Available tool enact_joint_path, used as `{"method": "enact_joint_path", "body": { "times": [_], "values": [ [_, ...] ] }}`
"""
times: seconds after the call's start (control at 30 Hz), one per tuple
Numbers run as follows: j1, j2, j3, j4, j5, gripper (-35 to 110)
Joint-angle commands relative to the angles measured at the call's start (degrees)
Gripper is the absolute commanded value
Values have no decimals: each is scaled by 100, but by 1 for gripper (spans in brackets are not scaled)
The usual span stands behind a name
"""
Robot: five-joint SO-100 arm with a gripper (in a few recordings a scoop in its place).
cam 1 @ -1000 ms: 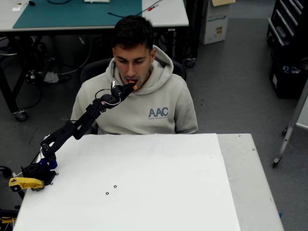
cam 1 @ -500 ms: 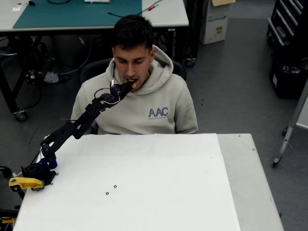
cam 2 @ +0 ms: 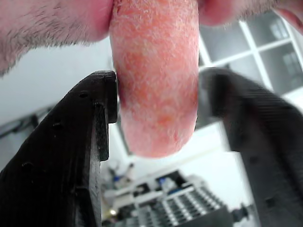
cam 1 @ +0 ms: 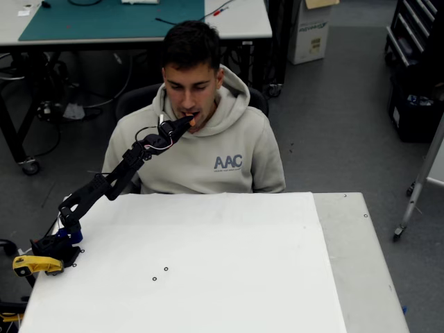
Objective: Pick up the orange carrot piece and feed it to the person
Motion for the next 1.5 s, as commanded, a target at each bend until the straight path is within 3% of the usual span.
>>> {"method": "enact_joint_path", "body": {
  "times": [0.0,0.67,0.83,1.03,1.23,1.33,1.47],
  "values": [
    [132,606,-519,-9,-88,28],
    [861,598,-439,18,-123,29],
    [861,589,-431,53,-97,20],
    [800,536,-431,62,-88,-5],
    [773,527,-422,70,-70,-1],
    [773,527,-413,70,255,-1],
    [835,598,-264,88,1415,-2]
  ]
}}
